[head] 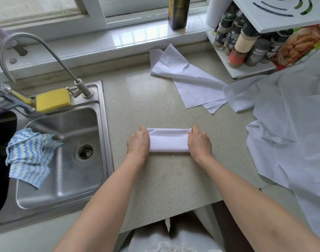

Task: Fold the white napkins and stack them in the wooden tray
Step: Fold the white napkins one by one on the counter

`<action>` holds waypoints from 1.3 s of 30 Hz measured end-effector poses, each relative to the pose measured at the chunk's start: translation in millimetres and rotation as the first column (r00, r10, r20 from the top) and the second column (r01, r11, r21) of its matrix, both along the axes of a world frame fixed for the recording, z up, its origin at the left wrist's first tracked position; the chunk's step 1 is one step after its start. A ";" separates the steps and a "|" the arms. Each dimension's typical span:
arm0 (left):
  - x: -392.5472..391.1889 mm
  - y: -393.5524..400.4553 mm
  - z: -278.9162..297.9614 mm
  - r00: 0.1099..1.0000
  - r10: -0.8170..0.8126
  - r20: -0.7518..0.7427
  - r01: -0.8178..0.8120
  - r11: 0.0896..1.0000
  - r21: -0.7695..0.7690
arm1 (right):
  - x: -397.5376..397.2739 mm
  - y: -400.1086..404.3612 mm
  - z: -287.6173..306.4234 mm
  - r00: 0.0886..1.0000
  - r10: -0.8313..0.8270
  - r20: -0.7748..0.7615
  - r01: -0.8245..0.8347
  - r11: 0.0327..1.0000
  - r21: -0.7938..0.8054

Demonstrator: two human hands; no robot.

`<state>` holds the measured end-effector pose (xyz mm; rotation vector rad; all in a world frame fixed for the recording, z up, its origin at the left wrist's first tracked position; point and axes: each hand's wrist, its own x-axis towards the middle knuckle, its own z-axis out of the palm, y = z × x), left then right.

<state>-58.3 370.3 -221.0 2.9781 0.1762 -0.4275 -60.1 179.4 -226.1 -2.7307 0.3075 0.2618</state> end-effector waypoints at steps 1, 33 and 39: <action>0.4 -0.3 0.1 1.000 0.000 -0.004 0.000 1.000 0.004 | 0.1 -0.1 -0.1 1.000 -0.004 -0.004 0.004 1.000 -0.002; -19.7 0.0 -35.3 0.944 -0.328 0.034 0.329 0.935 -0.134 | -18.9 -9.5 -22.2 0.802 0.594 -0.065 -0.594 0.779 -0.199; 5.8 -4.3 -0.8 0.986 -0.150 0.076 0.161 0.973 -0.164 | 11.1 -9.0 2.5 0.759 0.650 -0.044 -0.636 0.725 -0.264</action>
